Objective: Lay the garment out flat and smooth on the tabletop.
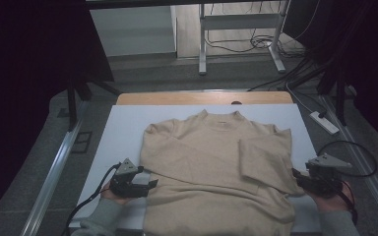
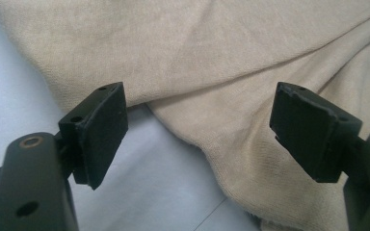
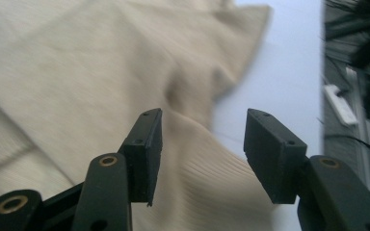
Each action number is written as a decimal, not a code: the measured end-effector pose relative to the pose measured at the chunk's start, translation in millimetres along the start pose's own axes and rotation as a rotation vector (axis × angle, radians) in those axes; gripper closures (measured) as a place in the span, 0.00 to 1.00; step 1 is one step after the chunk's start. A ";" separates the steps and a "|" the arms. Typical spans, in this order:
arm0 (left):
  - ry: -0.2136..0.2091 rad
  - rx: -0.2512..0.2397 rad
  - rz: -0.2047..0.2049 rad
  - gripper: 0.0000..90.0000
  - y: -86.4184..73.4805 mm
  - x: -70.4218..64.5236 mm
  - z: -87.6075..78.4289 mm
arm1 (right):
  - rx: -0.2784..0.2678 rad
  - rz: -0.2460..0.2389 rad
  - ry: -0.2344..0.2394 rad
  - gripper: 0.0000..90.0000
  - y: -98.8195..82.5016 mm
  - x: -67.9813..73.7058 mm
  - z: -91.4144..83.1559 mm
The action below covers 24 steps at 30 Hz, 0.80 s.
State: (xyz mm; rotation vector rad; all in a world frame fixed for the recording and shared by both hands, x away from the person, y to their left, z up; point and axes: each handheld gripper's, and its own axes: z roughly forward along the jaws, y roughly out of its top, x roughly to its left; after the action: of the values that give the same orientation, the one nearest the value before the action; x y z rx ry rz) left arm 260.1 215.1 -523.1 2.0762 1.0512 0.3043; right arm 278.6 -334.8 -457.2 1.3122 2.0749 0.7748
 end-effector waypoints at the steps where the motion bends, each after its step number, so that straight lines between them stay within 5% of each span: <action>1: 0.001 0.001 0.000 0.23 -0.1 -0.1 0.1 | 0.000 -0.010 0.017 0.53 3.9 3.0 2.0; 7: 0.003 0.004 0.001 0.23 -0.1 -0.5 1.1 | 0.059 -0.035 0.107 0.51 12.9 16.5 31.4; 10: 0.004 0.007 0.003 0.23 0.0 -0.8 1.6 | 0.099 -0.045 0.095 0.52 14.5 17.4 47.3; 13: 0.004 0.012 0.004 0.23 0.0 -0.8 2.0 | 0.117 -0.054 0.113 0.66 15.2 18.3 57.9; 18: 0.008 0.004 0.005 0.23 -0.3 -1.5 1.4 | 0.131 -0.135 0.114 0.90 13.7 21.3 62.2; 24: 0.006 0.006 0.008 0.23 -0.5 -1.6 0.8 | 0.108 -0.145 0.058 0.92 9.6 12.9 54.8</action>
State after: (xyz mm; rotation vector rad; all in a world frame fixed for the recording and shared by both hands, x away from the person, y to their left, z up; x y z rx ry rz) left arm 259.2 213.6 -523.8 2.0863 1.0490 0.3117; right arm 318.8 -310.1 -489.3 1.1910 2.2577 0.6529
